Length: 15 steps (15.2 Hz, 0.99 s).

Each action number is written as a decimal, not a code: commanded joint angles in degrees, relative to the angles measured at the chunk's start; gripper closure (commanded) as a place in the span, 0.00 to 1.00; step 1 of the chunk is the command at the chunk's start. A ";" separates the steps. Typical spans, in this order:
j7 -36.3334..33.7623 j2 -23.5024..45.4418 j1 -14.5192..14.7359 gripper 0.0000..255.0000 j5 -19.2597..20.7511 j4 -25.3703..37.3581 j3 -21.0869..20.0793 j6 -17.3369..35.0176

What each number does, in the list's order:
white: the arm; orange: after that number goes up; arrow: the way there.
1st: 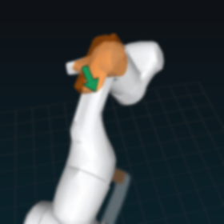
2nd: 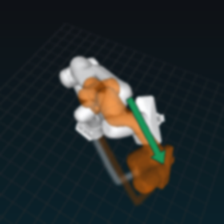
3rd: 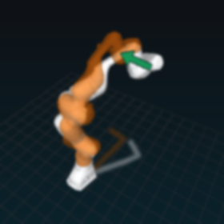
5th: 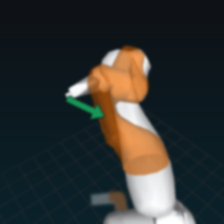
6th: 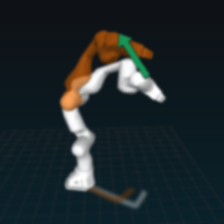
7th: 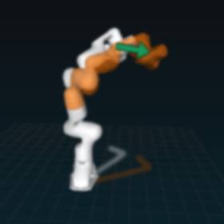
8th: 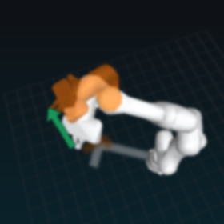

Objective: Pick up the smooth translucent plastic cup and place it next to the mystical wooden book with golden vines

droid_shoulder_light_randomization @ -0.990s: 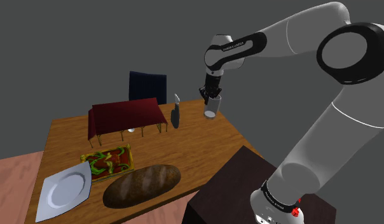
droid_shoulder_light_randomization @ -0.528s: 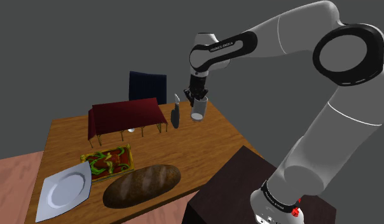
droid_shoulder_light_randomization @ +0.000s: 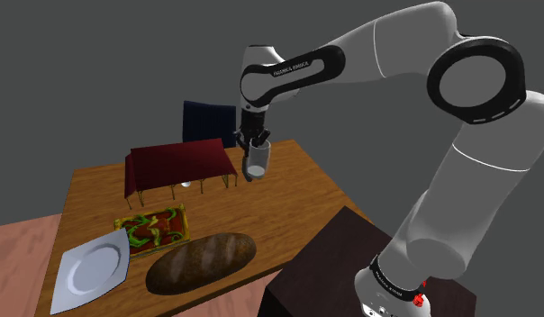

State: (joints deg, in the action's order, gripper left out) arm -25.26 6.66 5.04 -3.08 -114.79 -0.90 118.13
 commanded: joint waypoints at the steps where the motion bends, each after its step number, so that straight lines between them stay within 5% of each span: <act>1: -2.37 1.78 1.24 1.00 0.05 2.58 -0.98 -0.66; 9: -12.60 11.62 7.35 1.00 1.22 16.28 -4.65 -4.04; 15: -12.47 13.26 7.44 1.00 1.29 13.90 -4.56 -0.02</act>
State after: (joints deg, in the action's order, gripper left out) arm -37.71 19.49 12.46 -1.82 -100.79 -5.47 117.53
